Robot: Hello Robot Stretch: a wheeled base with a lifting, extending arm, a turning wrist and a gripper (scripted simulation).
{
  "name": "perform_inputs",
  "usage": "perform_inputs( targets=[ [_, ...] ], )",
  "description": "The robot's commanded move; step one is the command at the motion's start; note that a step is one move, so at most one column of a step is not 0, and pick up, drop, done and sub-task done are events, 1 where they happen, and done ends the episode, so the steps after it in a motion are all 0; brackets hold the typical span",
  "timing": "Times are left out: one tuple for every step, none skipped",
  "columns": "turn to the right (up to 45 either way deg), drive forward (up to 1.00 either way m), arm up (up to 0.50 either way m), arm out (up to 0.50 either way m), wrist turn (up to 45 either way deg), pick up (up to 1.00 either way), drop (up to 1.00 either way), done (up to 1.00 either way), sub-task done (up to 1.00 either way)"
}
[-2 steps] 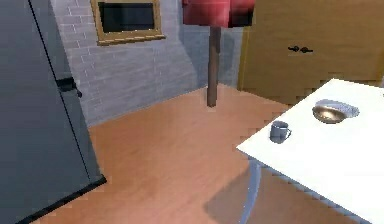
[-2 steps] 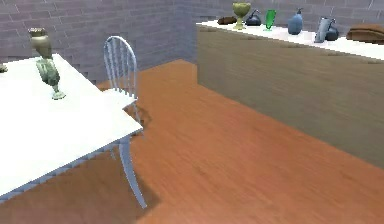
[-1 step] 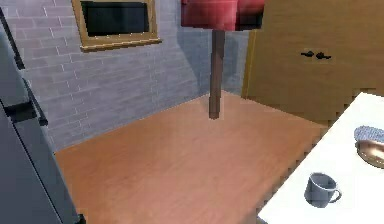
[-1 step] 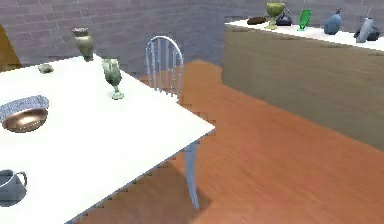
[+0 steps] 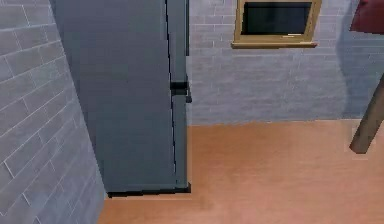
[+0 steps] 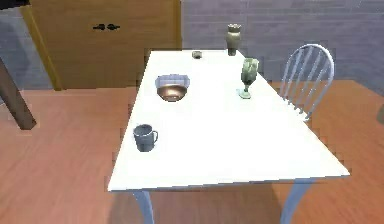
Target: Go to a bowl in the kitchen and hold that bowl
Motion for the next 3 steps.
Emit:
perform_inputs(
  targets=[
    [33.0,0.0,0.0,0.0,0.0,0.0,0.0,0.0,0.0],
    [0.0,0.4,0.0,0.0,0.0,0.0,0.0,0.0,0.0],
    [12.0,0.0,0.0,0.0,0.0,0.0,0.0,0.0,0.0]
  ],
)
